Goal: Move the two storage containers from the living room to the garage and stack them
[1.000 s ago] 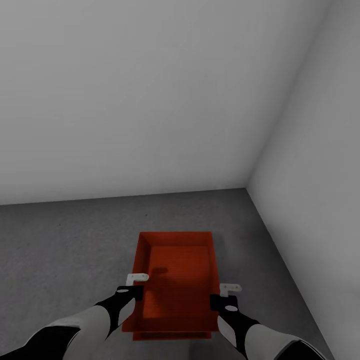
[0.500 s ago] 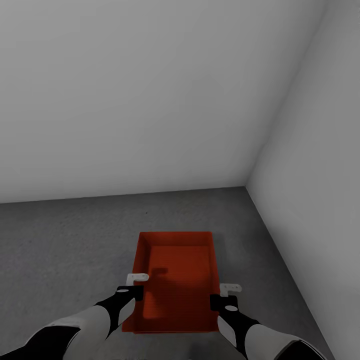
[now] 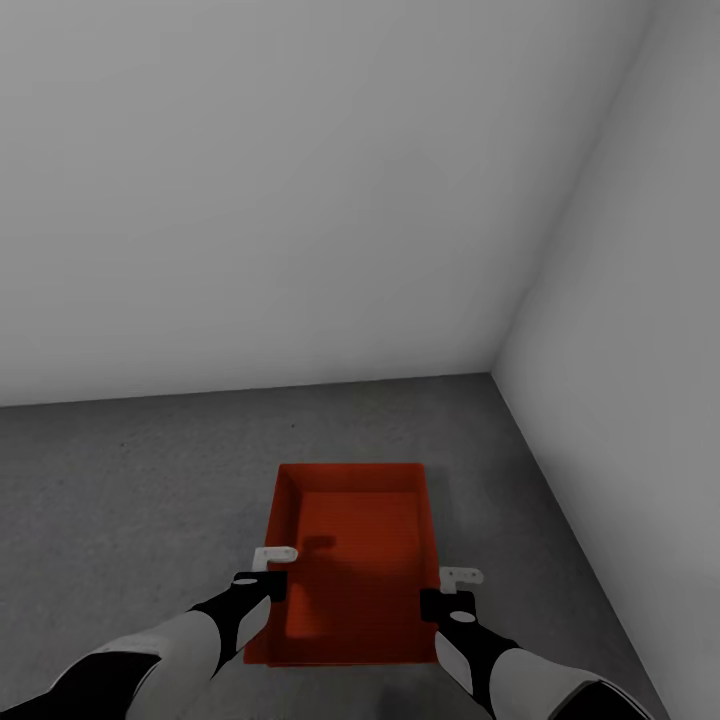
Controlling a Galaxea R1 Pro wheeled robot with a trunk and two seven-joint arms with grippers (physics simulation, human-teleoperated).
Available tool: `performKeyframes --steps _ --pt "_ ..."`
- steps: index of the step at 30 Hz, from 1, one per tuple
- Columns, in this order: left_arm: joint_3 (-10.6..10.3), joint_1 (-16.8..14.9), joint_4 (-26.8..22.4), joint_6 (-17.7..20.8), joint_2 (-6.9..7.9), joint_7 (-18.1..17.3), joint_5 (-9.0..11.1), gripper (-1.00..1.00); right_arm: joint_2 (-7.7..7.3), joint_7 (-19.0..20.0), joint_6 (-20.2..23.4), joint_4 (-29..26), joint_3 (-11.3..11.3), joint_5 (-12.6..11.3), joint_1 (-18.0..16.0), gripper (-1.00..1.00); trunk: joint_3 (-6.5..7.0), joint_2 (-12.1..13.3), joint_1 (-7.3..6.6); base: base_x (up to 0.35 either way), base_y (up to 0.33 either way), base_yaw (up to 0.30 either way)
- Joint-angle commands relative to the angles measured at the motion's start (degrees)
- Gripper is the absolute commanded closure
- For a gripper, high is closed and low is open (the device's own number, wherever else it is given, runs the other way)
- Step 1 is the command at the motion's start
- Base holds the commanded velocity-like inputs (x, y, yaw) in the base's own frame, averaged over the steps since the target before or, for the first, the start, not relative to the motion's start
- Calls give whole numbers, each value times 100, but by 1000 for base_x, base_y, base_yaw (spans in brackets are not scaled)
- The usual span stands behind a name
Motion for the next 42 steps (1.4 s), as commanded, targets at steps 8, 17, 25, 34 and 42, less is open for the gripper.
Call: performKeyframes --steps 8,17,25,34,42 --pt "34 -6 -5 10 -19 221 1 100 -76 -22 -42 72 257 -78 -2 100 -75 -163 88 0 0 0" --pt "34 -3 -4 10 -12 222 2 100 -72 -22 -42 72 259 -78 -5 100 -237 -523 285 0 0 0" --pt "38 -2 -5 10 -12 222 -1 100 -72 -22 -42 72 258 -78 -3 100 -326 -724 395 0 0 0" --pt "35 -2 -5 10 -12 222 -1 100 -72 -22 -42 72 260 -78 -3 100 -362 -804 439 0 0 0" --pt "39 -2 -5 10 -12 222 -1 100 -72 -22 -42 72 260 -78 -2 100 -434 -965 527 0 0 0"
